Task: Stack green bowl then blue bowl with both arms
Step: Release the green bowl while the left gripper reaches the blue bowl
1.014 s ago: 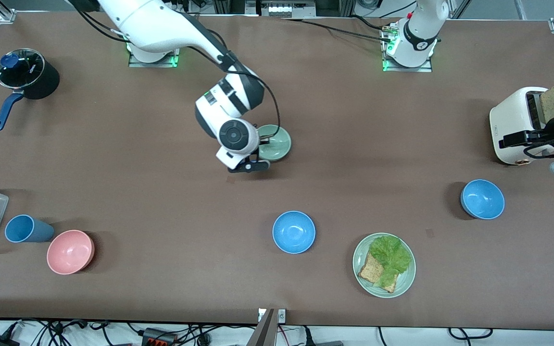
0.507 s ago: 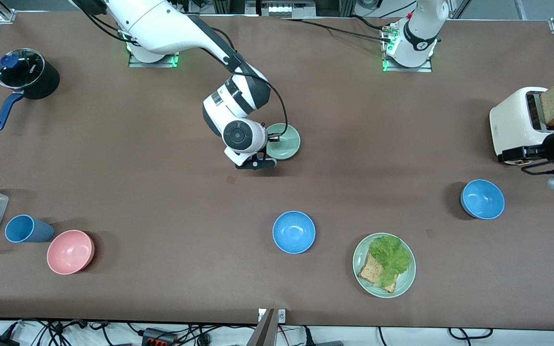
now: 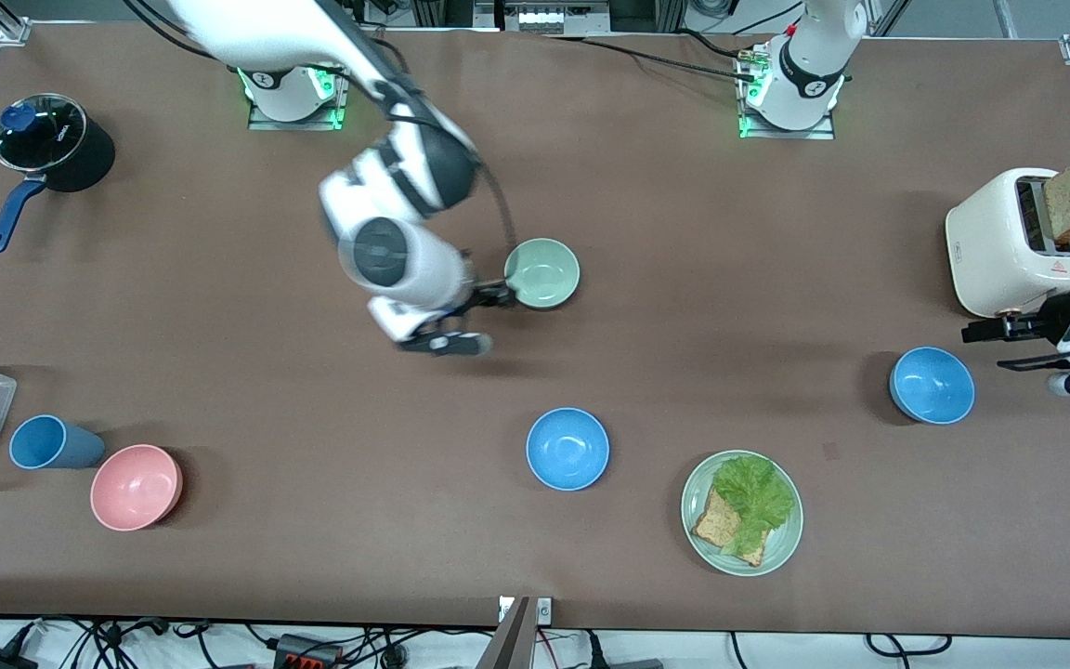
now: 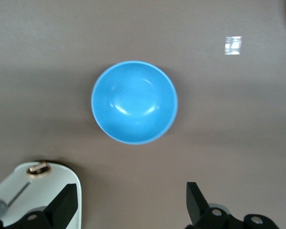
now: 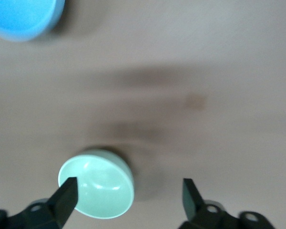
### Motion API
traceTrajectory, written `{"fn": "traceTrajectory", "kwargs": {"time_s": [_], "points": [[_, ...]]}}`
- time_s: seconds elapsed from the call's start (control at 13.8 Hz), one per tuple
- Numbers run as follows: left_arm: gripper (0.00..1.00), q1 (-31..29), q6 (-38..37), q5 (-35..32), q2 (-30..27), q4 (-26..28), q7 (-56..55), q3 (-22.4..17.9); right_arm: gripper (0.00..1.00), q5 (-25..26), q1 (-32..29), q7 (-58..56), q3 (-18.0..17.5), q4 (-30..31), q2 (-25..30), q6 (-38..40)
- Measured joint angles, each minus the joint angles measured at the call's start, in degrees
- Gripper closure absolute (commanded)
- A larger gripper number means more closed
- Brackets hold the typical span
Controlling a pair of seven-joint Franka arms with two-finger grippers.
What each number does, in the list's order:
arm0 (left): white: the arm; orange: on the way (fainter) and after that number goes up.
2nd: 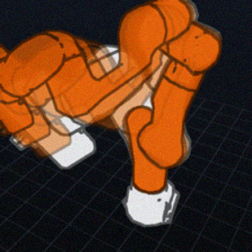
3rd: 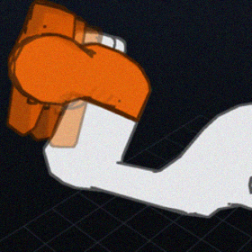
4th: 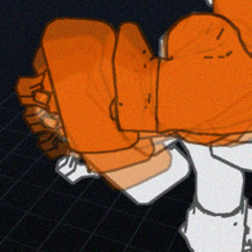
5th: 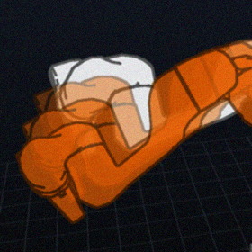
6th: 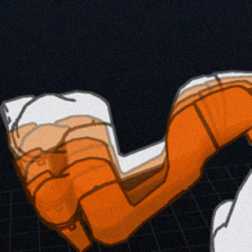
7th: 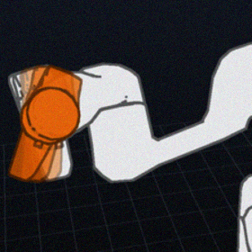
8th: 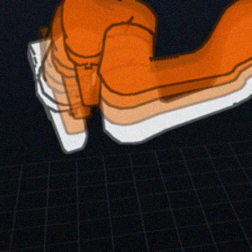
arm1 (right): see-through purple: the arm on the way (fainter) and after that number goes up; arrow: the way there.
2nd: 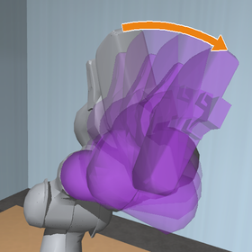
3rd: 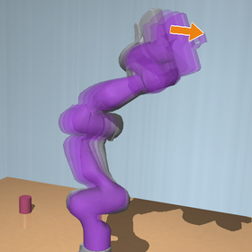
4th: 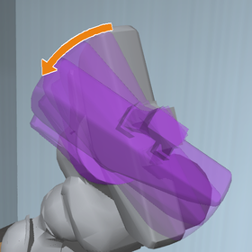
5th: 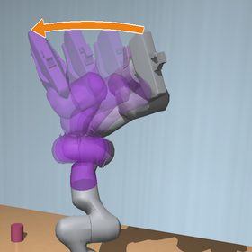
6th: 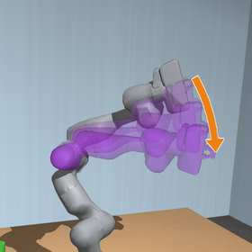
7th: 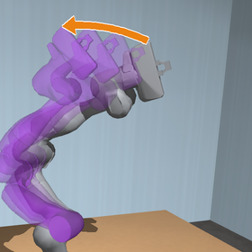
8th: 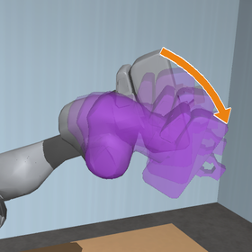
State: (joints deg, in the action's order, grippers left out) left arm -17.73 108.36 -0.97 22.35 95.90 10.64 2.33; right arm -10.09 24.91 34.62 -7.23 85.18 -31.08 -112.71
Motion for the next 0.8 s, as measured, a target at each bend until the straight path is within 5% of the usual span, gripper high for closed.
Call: {"fn": "traceTrajectory", "kwargs": {"time_s": [0.29,0.8], "points": [[0.0,-4.6,10.7,-0.1,6.1,2.4,7.4,-0.1,0.0,6.5,-8.7,-3.8,2.7,-1.0,5.1,4.9],[0.0,-4.2,12.2,-0.1,11.8,0.0,7.8,0.2,0.0,7.0,-17.9,-8.8,4.6,-8.9,7.5,12.3]]}}
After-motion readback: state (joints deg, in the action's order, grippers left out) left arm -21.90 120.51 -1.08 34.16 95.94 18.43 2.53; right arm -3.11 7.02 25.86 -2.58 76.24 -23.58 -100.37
